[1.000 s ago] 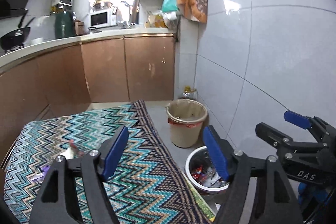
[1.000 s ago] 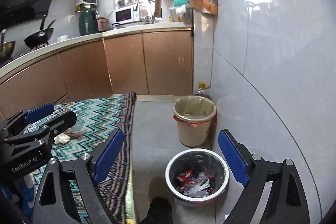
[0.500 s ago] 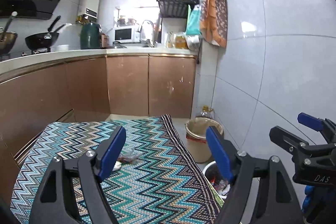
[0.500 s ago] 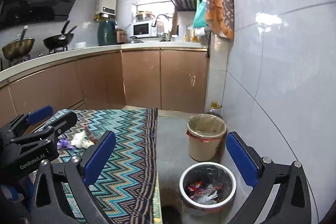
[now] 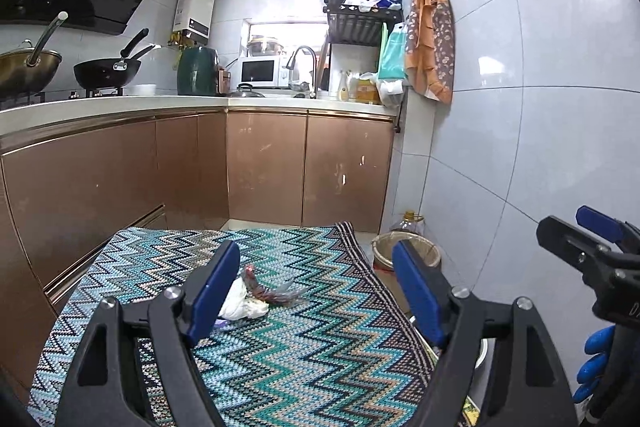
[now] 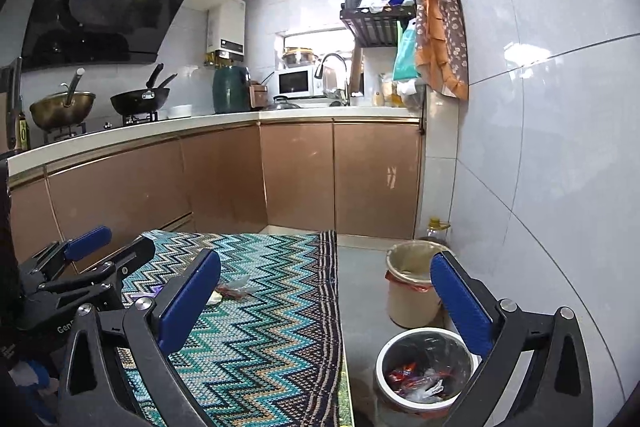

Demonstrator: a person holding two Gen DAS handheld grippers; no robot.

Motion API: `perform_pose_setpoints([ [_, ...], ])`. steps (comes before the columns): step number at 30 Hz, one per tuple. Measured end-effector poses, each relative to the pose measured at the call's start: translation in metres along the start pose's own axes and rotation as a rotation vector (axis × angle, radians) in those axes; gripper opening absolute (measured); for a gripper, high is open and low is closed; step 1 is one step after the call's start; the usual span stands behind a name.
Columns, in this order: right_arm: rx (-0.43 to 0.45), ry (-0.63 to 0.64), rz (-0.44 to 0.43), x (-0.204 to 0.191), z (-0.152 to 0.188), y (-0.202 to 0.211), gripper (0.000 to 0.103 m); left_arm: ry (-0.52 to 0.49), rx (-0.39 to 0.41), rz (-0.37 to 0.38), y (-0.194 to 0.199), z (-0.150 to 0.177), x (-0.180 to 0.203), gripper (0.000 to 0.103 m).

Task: Collect trash
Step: 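Move both tools back over the purple bag and white tissues on the cloth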

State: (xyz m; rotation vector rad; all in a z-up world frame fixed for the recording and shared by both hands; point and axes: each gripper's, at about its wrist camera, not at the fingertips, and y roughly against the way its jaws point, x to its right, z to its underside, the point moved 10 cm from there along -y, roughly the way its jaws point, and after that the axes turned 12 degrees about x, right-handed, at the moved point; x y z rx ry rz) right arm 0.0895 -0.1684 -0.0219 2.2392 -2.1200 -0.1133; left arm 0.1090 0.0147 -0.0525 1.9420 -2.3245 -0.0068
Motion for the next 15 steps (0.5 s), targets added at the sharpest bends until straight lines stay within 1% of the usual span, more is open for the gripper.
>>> perform_pose_setpoints([
  [5,-0.01,0.005,-0.004,-0.007,0.002,-0.001,0.103,0.012,-0.007,-0.017,0.002,0.006,-0.018,0.078],
  [7,-0.018,0.013,-0.005,-0.011,0.003,-0.003,0.103,0.017,-0.013,-0.037,0.004,0.009,-0.034,0.078],
  [10,-0.031,-0.003,-0.02,-0.015,0.006,-0.007,0.103,0.027,-0.018,-0.08,0.006,0.013,-0.064,0.078],
  [15,-0.093,-0.024,-0.058,-0.025,0.024,-0.023,0.103,0.034,-0.039,-0.175,0.011,0.031,-0.127,0.078],
])
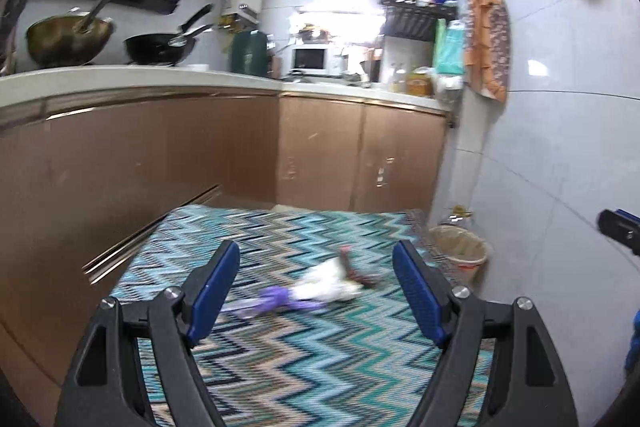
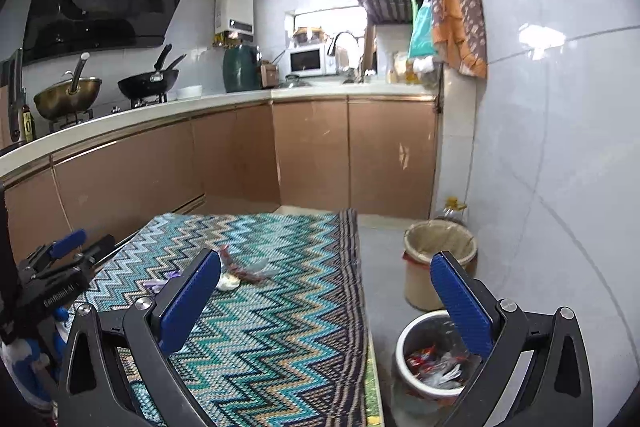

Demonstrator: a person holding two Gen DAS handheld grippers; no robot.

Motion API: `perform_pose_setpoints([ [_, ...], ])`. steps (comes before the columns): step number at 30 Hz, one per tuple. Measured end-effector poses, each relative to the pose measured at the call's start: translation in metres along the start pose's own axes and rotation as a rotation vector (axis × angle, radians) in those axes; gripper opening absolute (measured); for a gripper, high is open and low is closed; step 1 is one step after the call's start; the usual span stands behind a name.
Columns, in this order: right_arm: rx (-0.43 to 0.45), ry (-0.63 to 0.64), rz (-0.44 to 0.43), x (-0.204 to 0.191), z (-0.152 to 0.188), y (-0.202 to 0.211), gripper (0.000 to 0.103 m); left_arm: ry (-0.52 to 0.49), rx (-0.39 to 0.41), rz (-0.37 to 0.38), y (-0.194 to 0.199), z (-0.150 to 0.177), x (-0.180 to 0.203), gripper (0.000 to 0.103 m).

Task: Collect trash
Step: 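Move both tools back over the purple bag and white tissues on the cloth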

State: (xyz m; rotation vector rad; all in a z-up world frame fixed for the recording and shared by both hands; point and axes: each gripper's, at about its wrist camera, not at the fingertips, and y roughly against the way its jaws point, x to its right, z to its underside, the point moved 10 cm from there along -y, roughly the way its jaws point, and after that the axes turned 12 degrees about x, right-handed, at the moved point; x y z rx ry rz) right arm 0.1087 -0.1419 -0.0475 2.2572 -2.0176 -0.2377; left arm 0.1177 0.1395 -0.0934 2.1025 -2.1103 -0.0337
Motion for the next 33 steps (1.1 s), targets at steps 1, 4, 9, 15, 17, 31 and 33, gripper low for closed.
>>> perform_pose_setpoints([
  [1,-0.009,0.0,-0.012,-0.002,0.003,-0.003,0.103,0.005,-0.006,-0.016,0.0,0.004,-0.011,0.078],
  [4,-0.041,0.018,-0.057,-0.015,0.013,-0.015,0.103,0.01,-0.034,-0.054,-0.002,0.022,-0.043,0.078],
  [9,-0.094,0.027,-0.129,-0.036,0.03,-0.04,0.094,-0.008,-0.09,-0.08,-0.012,0.05,-0.075,0.078],
  [15,-0.185,0.038,-0.198,-0.057,0.056,-0.075,0.078,-0.029,-0.164,-0.039,-0.039,0.076,-0.082,0.077],
  [17,-0.209,0.043,-0.216,-0.063,0.065,-0.085,0.074,-0.024,-0.181,-0.017,-0.047,0.082,-0.079,0.077],
  [31,-0.411,0.078,-0.456,-0.128,0.137,-0.165,0.044,-0.094,-0.316,0.156,-0.125,0.115,-0.049,0.067],
  [33,-0.425,0.119,-0.496,-0.141,0.145,-0.176,0.042,-0.091,-0.345,0.173,-0.135,0.122,-0.048,0.065],
])
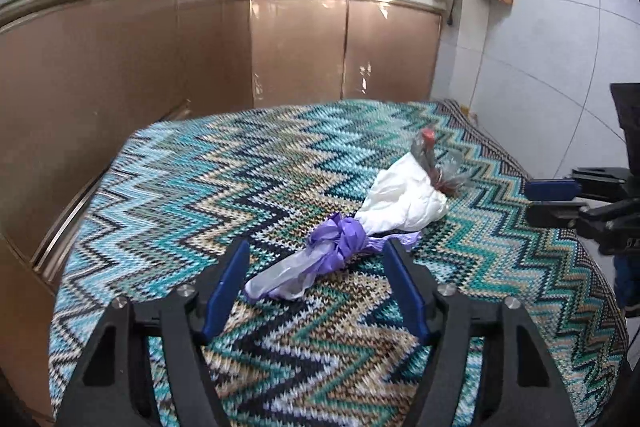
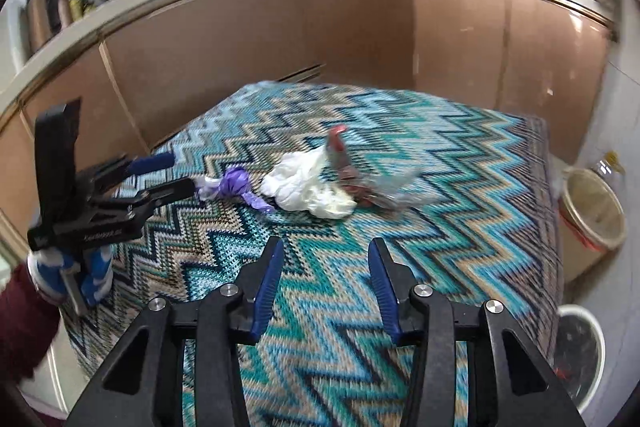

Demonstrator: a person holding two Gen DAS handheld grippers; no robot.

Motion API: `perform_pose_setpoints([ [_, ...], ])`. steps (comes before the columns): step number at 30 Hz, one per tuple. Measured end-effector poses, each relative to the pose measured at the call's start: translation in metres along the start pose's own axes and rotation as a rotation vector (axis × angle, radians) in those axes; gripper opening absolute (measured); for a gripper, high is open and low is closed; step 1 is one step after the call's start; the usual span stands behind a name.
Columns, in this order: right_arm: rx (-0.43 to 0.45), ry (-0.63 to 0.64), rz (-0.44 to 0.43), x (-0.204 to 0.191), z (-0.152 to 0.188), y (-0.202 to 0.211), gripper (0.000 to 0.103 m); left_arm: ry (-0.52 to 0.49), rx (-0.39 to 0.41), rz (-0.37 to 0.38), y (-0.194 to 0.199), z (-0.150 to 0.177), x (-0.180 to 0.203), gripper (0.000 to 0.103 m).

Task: Collect trash
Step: 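Move both tools back over the purple bag and white tissues on the cloth, then grasp the purple bag with the left tool while the right tool grasps a white tissue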

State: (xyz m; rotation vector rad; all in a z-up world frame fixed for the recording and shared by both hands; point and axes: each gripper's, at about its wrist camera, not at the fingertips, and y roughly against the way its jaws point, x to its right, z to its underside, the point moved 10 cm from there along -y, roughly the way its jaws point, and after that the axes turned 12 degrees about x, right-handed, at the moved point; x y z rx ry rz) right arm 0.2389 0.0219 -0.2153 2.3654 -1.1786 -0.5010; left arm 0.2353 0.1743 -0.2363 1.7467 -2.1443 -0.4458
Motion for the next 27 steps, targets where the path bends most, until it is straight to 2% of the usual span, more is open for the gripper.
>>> perform_pose_setpoints([
  [3,-0.041,0.069,-0.046,-0.008,0.002,-0.022,0.042,-0.003,-0.03,0.005,-0.013,0.005,-0.004,0.064],
  [6,-0.056,0.155,-0.062,-0.014,0.001,-0.04,0.042,0.009,-0.053,0.041,-0.022,0.008,-0.003,0.061],
  [9,-0.068,0.228,-0.06,-0.016,0.0,-0.057,0.042,0.005,-0.083,0.067,-0.029,0.012,0.0,0.059],
  [14,-0.089,0.292,-0.063,-0.01,0.001,-0.085,0.042,0.003,-0.154,0.111,-0.04,0.022,0.006,0.051],
  [16,-0.107,0.3,-0.073,-0.009,0.004,-0.094,0.039,0.009,-0.174,0.112,-0.044,0.025,0.006,0.049],
  [18,-0.119,0.303,-0.08,-0.008,0.007,-0.1,0.03,0.019,-0.178,0.115,-0.045,0.025,0.006,0.048],
  [20,-0.114,0.294,-0.084,-0.007,0.007,-0.098,0.024,0.026,-0.177,0.113,-0.045,0.026,0.004,0.044],
  [21,-0.111,0.288,-0.085,-0.007,0.006,-0.097,0.022,0.031,-0.177,0.109,-0.045,0.026,0.003,0.039],
  [27,-0.127,0.243,-0.093,-0.005,0.012,-0.079,0.019,0.029,-0.166,0.081,-0.04,0.026,0.0,0.031],
])
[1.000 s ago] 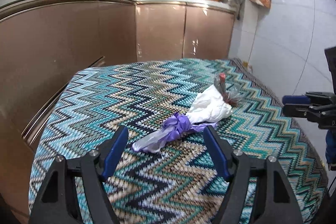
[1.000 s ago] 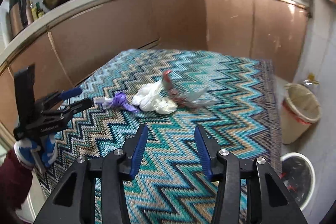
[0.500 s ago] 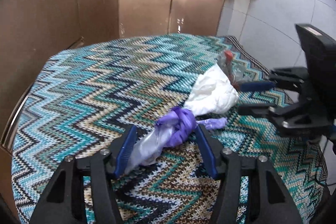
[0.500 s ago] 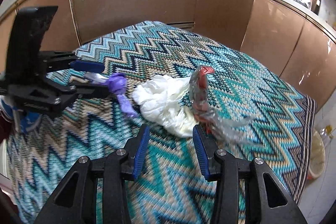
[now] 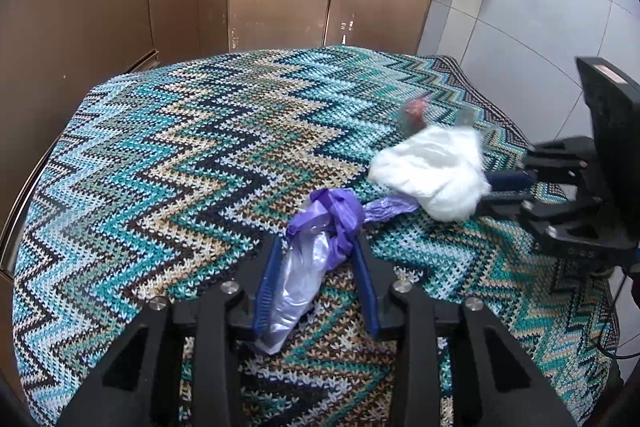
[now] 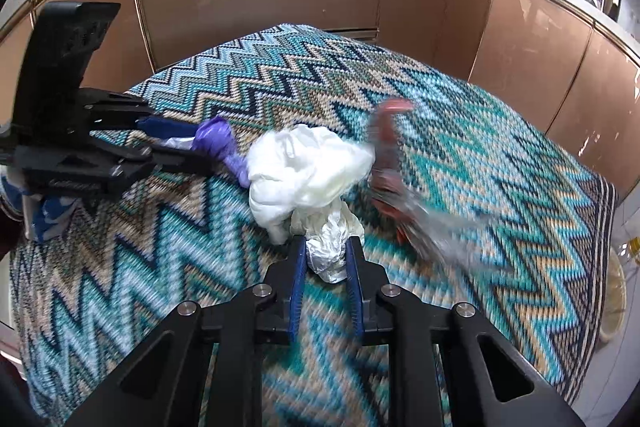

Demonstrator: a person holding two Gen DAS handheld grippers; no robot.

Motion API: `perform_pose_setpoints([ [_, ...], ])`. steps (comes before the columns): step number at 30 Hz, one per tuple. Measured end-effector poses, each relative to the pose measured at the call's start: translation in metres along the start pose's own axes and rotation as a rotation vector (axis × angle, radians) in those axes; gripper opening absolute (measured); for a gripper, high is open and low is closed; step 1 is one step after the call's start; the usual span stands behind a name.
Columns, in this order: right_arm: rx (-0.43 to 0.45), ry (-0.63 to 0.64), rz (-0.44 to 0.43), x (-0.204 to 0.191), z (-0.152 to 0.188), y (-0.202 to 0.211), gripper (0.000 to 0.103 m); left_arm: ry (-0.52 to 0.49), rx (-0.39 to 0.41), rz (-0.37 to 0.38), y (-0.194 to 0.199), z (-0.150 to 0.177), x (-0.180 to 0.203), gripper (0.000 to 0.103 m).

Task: Collect trash
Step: 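Grasp the purple bag with the left tool while the right tool grasps a white tissue, then carry the purple bag and tissue over the steel bin and open both tools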

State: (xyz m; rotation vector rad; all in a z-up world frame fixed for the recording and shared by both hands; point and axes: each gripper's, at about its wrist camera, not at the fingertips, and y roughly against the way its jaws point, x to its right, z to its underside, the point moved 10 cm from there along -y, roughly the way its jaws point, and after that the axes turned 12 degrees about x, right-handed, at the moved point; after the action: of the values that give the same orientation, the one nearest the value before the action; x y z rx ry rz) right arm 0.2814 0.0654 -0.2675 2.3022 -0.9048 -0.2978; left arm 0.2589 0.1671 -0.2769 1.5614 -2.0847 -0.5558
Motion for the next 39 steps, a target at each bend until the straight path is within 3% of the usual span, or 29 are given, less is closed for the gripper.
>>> perform_pose_setpoints([
  [4,-0.03,-0.028,0.001,-0.007,0.013,0.022,0.018,0.019,0.021,-0.024,0.01,0.001,-0.001,0.026],
  [12,-0.078,-0.05,0.137,0.005,0.048,0.072,0.017,0.074,0.059,-0.037,0.038,0.003,0.0,0.024],
  [21,0.008,-0.191,0.212,0.019,0.07,0.147,0.017,0.061,0.123,-0.025,0.092,-0.008,0.029,0.024],
  [28,0.09,-0.336,0.309,0.054,0.1,0.214,0.017,-0.016,0.141,0.096,0.104,-0.031,0.119,0.024],
  [35,0.161,-0.48,0.44,0.106,0.144,0.288,0.017,-0.123,0.116,0.281,0.075,-0.053,0.252,0.024],
  [39,0.179,-0.536,0.49,0.133,0.165,0.311,0.017,-0.159,0.083,0.357,0.048,-0.062,0.32,0.024],
])
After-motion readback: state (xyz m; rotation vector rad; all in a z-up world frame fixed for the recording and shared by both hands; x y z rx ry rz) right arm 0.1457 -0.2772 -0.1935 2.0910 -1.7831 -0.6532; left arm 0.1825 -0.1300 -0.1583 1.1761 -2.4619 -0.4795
